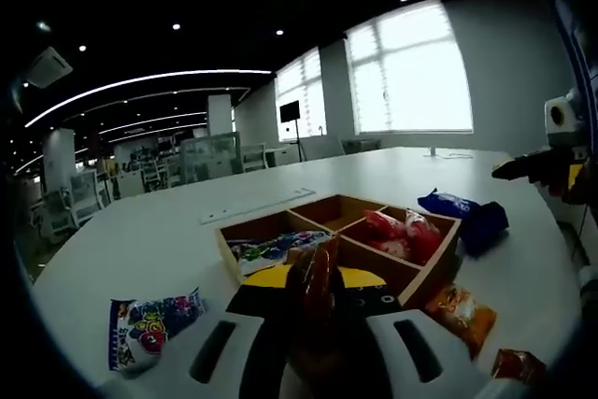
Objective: Pick up the scattered marshmallows, QQ candies, Oreo cookies, and mixed nuts on the table and sort them into separate containers
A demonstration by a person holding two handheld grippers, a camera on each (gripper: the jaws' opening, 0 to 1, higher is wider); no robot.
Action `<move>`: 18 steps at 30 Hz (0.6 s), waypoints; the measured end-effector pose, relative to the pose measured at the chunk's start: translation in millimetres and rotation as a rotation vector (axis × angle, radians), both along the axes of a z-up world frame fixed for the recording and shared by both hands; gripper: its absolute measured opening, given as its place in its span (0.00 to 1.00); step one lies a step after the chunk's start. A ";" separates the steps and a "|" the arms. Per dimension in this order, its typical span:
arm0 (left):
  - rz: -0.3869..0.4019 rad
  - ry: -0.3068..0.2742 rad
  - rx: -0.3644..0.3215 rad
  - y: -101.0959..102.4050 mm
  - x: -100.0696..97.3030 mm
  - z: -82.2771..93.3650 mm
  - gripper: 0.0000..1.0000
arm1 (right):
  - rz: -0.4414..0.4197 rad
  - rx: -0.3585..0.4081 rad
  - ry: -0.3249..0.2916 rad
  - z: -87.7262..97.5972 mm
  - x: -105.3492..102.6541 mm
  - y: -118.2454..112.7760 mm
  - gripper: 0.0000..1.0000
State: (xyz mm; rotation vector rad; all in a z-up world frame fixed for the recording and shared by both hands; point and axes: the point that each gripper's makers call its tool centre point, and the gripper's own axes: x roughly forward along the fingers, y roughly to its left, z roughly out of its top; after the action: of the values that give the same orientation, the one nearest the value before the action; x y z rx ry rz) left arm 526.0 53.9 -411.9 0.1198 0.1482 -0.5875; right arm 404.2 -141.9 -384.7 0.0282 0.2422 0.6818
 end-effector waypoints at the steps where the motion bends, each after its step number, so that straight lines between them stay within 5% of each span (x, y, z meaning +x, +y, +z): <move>1: 0.002 -0.002 0.000 0.3 0.2 0.2 0.23 | 0.000 0.000 0.000 0.0 0.4 0.0 0.90; 18: -0.047 0.001 -0.063 -9.6 -7.5 2.8 0.44 | 0.009 -0.026 0.007 -2.8 -1.4 0.6 0.89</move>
State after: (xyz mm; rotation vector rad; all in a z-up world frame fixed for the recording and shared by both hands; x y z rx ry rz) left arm 518.5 44.3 -409.1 0.0620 0.1279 -0.6381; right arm 402.8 -141.3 -387.5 0.0051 0.2580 0.6872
